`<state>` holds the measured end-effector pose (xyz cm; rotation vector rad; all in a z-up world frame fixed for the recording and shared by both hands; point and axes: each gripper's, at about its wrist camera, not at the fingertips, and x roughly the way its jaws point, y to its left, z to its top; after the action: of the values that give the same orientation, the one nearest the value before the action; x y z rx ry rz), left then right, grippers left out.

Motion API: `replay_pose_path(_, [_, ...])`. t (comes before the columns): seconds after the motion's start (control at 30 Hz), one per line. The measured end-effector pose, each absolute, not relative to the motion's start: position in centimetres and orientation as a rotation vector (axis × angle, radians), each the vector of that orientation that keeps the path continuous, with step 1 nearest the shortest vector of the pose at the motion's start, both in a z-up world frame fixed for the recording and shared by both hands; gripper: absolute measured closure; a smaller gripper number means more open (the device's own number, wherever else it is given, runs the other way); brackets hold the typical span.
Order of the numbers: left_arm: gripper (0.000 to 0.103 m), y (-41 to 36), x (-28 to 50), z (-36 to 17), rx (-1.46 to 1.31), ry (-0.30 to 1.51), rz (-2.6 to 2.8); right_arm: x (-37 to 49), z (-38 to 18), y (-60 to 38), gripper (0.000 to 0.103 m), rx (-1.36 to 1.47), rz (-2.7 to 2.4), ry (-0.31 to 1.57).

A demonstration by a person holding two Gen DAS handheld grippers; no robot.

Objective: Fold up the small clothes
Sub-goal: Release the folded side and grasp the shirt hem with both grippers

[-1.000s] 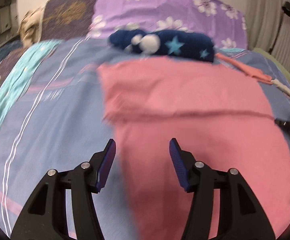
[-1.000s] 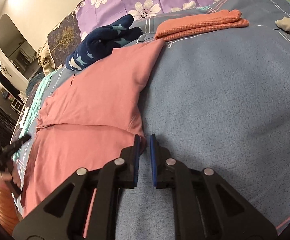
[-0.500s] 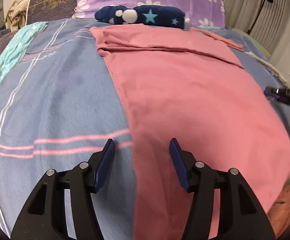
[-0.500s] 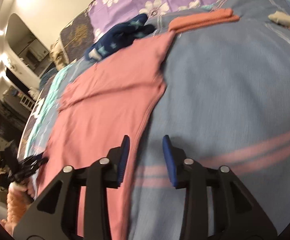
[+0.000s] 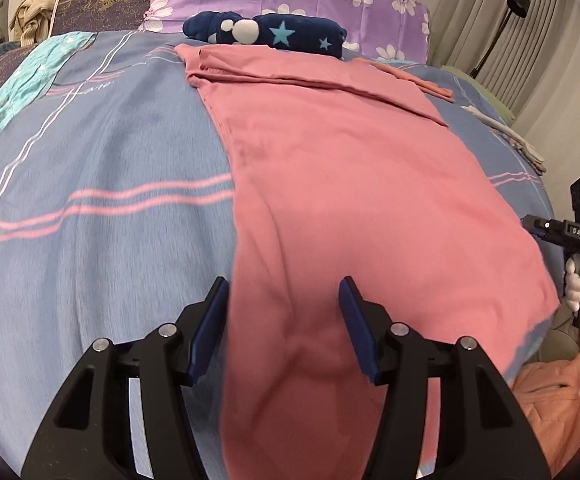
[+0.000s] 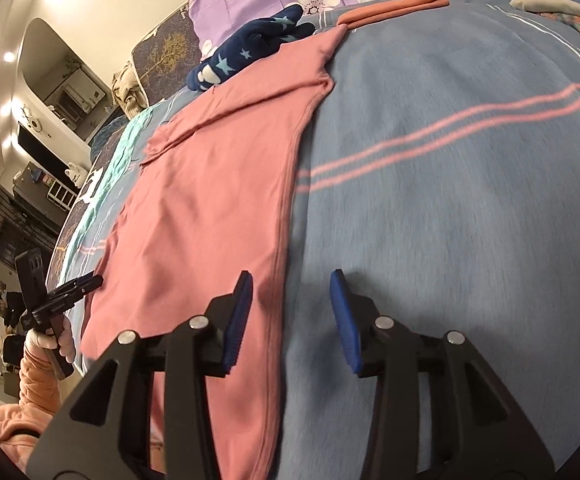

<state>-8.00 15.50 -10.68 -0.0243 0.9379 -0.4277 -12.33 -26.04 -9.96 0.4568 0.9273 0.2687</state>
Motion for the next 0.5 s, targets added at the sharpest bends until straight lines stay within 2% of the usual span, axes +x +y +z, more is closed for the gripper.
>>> replay_pose_path(0.17, [0.046,16.3,-11.1,-10.8,-0.066,0.923,-0.456,-14.7,-10.1,-25.9,0.061,0.475,0.298,0.924])
replay_pose_path(0.33, [0.056,17.6,-13.2,-10.9,-0.109,0.927,-0.458,-17.3,-10.3,-25.7,0.061,0.508,0.355,0.929])
replay_pose_path(0.5, [0.058,18.4,-14.5,-11.2,-0.155,0.934,-0.471,-18.5,-10.6,-25.3,0.060,0.518,0.365,0.927])
